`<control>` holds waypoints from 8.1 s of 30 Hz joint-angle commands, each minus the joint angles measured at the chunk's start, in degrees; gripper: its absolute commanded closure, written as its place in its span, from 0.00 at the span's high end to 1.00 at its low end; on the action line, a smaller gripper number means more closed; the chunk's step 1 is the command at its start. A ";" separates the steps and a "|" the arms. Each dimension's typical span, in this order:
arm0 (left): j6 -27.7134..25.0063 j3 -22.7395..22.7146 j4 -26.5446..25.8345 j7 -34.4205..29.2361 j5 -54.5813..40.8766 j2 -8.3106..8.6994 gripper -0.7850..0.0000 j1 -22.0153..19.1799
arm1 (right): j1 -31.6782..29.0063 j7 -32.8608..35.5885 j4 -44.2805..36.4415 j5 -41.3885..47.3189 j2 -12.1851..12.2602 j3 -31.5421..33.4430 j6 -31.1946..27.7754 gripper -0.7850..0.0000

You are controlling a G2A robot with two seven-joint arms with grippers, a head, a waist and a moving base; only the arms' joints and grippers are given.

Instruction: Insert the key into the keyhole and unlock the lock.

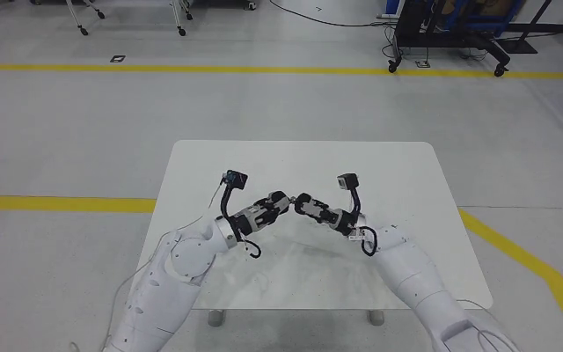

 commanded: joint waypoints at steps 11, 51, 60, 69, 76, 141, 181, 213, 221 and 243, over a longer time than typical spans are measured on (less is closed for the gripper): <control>-5.06 0.31 0.33 -9.02 -1.35 1.01 0.00 -1.31 | -2.86 3.40 -12.47 -1.63 8.00 -2.17 3.44 0.37; -5.85 2.28 0.48 -9.90 -2.16 2.58 0.00 -2.22 | 6.06 -1.46 -11.00 7.51 14.62 -21.92 -1.41 0.00; -5.56 0.00 0.33 -5.33 -1.27 3.00 1.00 -2.23 | 5.37 -1.47 -11.01 9.90 15.70 -20.50 -1.41 0.00; -5.56 0.00 0.33 -5.33 -1.27 3.00 1.00 -2.23 | 2.15 -1.47 -11.62 11.70 17.02 -13.89 -1.41 0.00; -2.80 -0.64 -3.26 -4.44 6.54 3.39 1.00 -1.77 | 2.15 -1.47 -11.62 11.70 17.02 -13.89 -1.41 0.00; 15.71 -8.24 -9.29 6.37 21.61 3.64 0.00 9.79 | 2.15 -1.47 -11.62 11.70 17.02 -13.89 -1.41 0.00; -22.77 7.38 23.83 0.69 -33.60 -1.51 0.00 -4.38 | 10.81 -17.44 -3.45 14.20 6.81 -21.21 4.79 0.00; -1.94 6.09 23.85 1.57 -43.62 -2.03 0.00 -6.89 | 7.74 -12.87 -3.77 16.29 5.76 -16.66 6.18 0.00; 17.15 10.76 27.29 2.90 -48.27 -4.26 0.00 -14.45 | 0.98 -12.25 -9.46 20.00 7.97 -10.79 15.36 0.00; 16.92 12.26 26.23 5.14 -47.87 -5.69 0.00 -16.53 | -5.59 -14.46 -19.59 18.05 10.56 -3.64 25.69 0.00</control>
